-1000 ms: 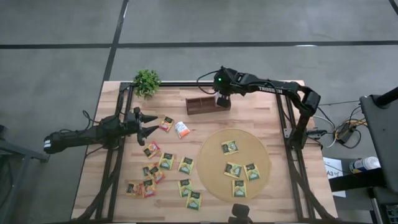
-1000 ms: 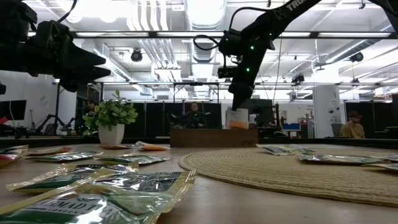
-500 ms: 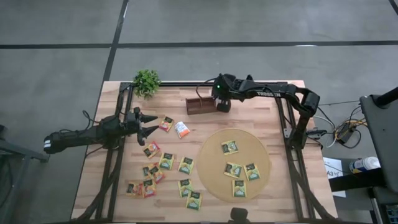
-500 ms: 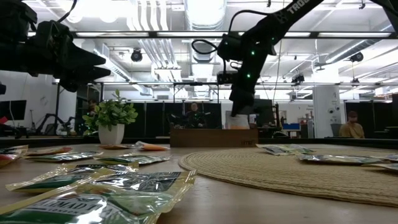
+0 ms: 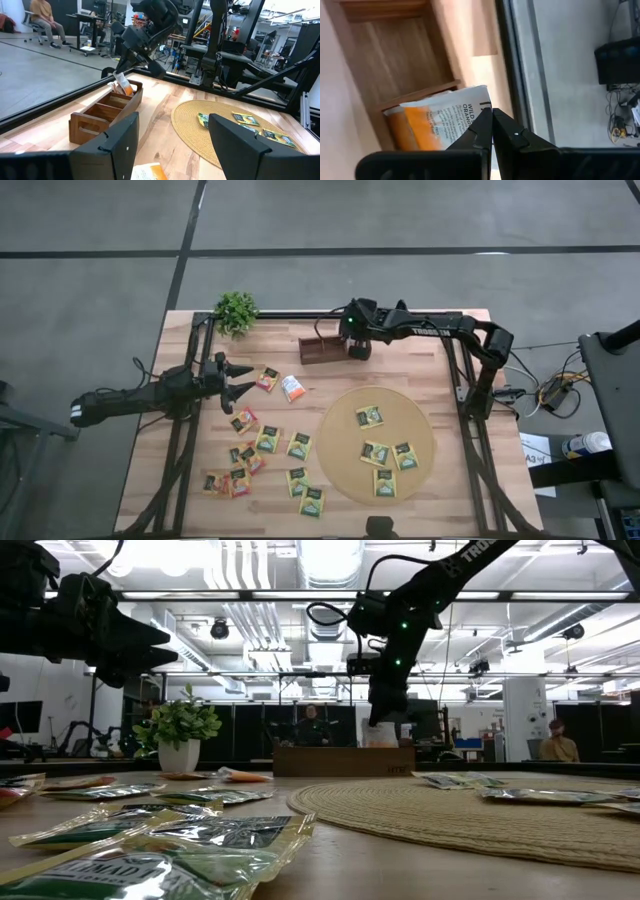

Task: Pick & Place Tea
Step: Put the white tea bag into the right section of the wooden organizer

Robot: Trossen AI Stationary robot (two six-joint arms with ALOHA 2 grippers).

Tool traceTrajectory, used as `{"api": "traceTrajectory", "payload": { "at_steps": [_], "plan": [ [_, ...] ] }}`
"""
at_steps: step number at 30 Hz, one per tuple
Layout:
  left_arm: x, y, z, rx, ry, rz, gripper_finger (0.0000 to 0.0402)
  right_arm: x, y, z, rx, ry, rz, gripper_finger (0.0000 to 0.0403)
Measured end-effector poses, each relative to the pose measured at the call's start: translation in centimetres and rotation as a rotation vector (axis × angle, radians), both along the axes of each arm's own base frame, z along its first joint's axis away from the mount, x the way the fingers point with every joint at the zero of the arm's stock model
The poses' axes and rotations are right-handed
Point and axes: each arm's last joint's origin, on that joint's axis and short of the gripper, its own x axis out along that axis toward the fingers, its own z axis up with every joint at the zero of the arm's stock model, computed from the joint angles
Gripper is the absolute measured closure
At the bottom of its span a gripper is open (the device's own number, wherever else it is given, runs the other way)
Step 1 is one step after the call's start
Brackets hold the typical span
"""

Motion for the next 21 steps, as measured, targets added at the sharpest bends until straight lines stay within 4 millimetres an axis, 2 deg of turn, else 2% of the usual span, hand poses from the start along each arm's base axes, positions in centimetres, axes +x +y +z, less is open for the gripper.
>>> {"api": "traceTrajectory", "payload": {
  "at_steps": [6,16,21],
  "plan": [
    [0.0,0.0,0.0,0.000,0.000,0.000,0.0168,0.7,0.7,-1.0,0.013,0.024,0.023,0.0395],
    [0.0,0.0,0.0,0.000,0.000,0.000,0.0168,0.5,0.9,-1.2,0.029,0.053,0.016,0.0394],
    [0.0,0.0,0.0,0.000,0.000,0.000,0.0168,0.2,1.1,-1.3,0.058,0.073,-0.013,0.0376]
  ]
}}
